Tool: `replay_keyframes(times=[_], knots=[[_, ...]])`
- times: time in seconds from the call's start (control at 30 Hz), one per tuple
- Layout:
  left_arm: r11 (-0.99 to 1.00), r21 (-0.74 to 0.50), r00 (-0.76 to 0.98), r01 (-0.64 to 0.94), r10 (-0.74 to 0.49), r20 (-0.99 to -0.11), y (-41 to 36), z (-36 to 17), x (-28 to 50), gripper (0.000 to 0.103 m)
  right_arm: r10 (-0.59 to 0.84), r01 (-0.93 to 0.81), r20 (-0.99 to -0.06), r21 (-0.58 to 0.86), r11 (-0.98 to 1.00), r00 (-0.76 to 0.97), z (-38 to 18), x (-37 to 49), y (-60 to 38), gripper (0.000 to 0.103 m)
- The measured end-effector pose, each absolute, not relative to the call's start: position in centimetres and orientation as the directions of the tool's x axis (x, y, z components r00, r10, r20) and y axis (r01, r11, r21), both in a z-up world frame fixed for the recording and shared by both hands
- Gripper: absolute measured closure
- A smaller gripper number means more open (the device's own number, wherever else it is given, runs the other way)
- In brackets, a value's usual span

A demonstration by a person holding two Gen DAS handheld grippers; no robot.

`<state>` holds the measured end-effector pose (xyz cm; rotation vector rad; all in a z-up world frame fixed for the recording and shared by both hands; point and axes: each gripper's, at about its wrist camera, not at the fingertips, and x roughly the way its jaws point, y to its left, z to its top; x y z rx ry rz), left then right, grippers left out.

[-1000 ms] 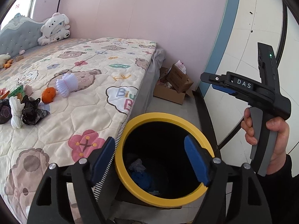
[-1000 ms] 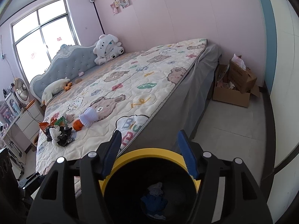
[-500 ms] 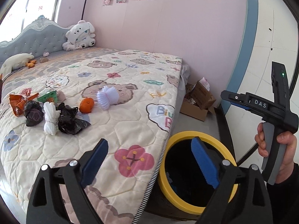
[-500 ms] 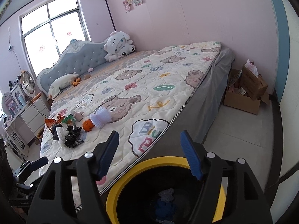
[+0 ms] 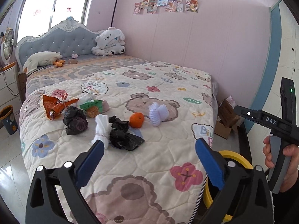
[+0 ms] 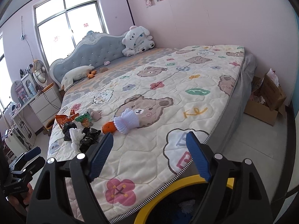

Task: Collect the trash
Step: 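Grasp the black plastic bag with the left tool while the right tool grasps the white mesh bundle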

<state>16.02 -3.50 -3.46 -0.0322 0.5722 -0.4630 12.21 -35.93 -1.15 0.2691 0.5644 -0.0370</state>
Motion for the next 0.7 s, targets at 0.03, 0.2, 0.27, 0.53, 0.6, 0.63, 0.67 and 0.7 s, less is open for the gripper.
replay_keyframes(times=[0.03, 0.2, 0.27, 0.53, 0.6, 0.63, 0.67, 0.7], knots=[[0.902, -0.151, 0.747, 0.404, -0.420, -0.515, -3.0, -3.3, 16.4, 0.008, 0.044, 0.102, -0.535, 0.241, 0.965, 0.844, -1.2, 12.7, -35.6, 0.025], [0.927, -0.129, 0.775, 0.352, -0.366, -0.516, -0.7, -3.0, 18.5, 0.008, 0.067, 0.076, -0.545, 0.236, 0.969, 0.836, -1.1, 15.7, -33.7, 0.023], [0.935, -0.123, 0.783, 0.334, -0.348, -0.515, -0.1, -2.9, 19.3, 0.008, 0.073, 0.072, -0.551, 0.236, 0.969, 0.831, -1.2, 16.9, -33.1, 0.022], [0.957, -0.139, 0.792, 0.255, -0.289, -0.537, 3.1, -3.7, 22.8, 0.008, 0.096, 0.052, -0.576, 0.235, 0.971, 0.812, -2.2, 21.2, -30.9, 0.022], [0.962, -0.141, 0.792, 0.235, -0.274, -0.545, 3.8, -4.1, 23.6, 0.008, 0.098, 0.049, -0.581, 0.232, 0.972, 0.808, -2.5, 22.2, -30.4, 0.022], [0.963, -0.143, 0.792, 0.227, -0.268, -0.549, 4.1, -4.3, 24.0, 0.008, 0.099, 0.048, -0.585, 0.231, 0.972, 0.805, -2.7, 22.6, -30.3, 0.022], [0.964, -0.146, 0.790, 0.221, -0.265, -0.553, 4.4, -4.5, 24.4, 0.008, 0.100, 0.048, -0.589, 0.230, 0.972, 0.802, -2.8, 23.0, -30.1, 0.022], [0.965, -0.150, 0.788, 0.214, -0.261, -0.557, 4.8, -4.8, 24.9, 0.008, 0.100, 0.049, -0.594, 0.230, 0.972, 0.798, -3.1, 23.5, -29.9, 0.022]])
